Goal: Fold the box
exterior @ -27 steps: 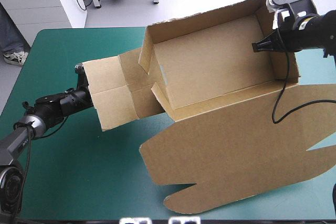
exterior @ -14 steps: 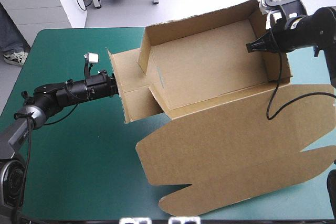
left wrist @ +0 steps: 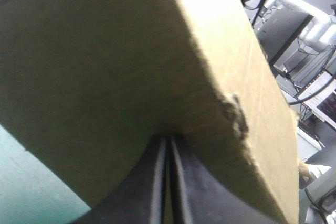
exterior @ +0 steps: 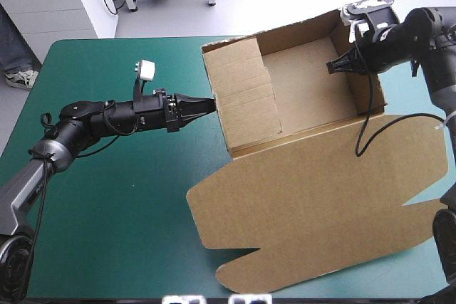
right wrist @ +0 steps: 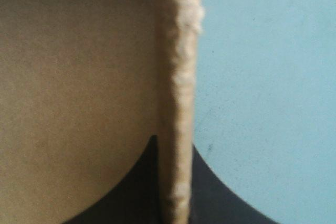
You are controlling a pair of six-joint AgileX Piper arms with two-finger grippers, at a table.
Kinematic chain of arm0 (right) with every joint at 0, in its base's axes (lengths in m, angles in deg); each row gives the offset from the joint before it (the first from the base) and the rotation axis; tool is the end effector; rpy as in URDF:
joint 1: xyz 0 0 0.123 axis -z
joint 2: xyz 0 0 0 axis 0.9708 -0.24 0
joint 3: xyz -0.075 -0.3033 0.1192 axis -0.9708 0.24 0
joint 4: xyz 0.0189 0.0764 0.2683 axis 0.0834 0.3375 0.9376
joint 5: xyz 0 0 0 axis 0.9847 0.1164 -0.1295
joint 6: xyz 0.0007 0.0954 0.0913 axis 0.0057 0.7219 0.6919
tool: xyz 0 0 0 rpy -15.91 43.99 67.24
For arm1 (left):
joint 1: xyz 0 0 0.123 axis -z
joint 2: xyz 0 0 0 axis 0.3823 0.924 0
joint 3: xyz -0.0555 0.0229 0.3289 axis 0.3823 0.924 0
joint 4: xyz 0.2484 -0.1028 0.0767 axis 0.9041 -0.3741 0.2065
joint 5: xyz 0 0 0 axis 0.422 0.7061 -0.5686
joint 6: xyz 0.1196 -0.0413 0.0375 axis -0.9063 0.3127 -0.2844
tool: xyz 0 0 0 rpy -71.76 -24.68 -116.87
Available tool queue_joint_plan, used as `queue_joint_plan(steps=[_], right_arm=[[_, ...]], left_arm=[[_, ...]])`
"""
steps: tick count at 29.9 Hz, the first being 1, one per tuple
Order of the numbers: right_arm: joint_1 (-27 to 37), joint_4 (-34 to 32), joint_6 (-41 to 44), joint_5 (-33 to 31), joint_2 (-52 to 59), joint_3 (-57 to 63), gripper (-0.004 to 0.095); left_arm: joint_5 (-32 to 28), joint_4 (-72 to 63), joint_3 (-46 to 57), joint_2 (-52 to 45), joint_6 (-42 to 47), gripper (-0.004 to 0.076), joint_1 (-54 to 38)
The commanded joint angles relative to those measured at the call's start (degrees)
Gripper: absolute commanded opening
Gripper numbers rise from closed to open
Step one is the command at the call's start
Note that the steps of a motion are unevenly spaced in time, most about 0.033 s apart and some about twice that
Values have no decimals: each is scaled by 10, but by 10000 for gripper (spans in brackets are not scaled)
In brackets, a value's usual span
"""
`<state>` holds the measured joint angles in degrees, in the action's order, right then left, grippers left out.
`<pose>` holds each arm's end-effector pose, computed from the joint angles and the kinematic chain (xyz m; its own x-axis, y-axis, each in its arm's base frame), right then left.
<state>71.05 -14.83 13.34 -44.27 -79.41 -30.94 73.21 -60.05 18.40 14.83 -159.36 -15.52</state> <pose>0.3946 0.0504 0.4709 -0.7173 -0.2461 -0.6519 -0.2987 0.9538 -0.0313 0.3271 -0.1623 0.3659 -0.5205 -0.1001 -0.8480 0.8085 0.2615 -0.5271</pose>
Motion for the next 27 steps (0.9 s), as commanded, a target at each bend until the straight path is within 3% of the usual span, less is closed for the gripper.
queue_joint_plan(steps=[1, 8, 16, 19, 27], right_arm=[[3, 16, 0, 39, 24, -16, -18], [3, 19, 0, 40, 16, -16, -18], [3, 18, -15, 35, 15, -16, -18], [3, 18, -15, 37, 14, -16, -17], [3, 12, 7, 49, 9, -16, -12]], left_arm=[[61, -95, -25, -28, 16, 6, 3], [65, -95, -29, -28, 91, 41, 1], [65, -95, -30, -30, 143, 347, 1], [65, -95, -31, -33, 146, 422, 1], [49, -74, -59, -33, 185, 427, 1]])
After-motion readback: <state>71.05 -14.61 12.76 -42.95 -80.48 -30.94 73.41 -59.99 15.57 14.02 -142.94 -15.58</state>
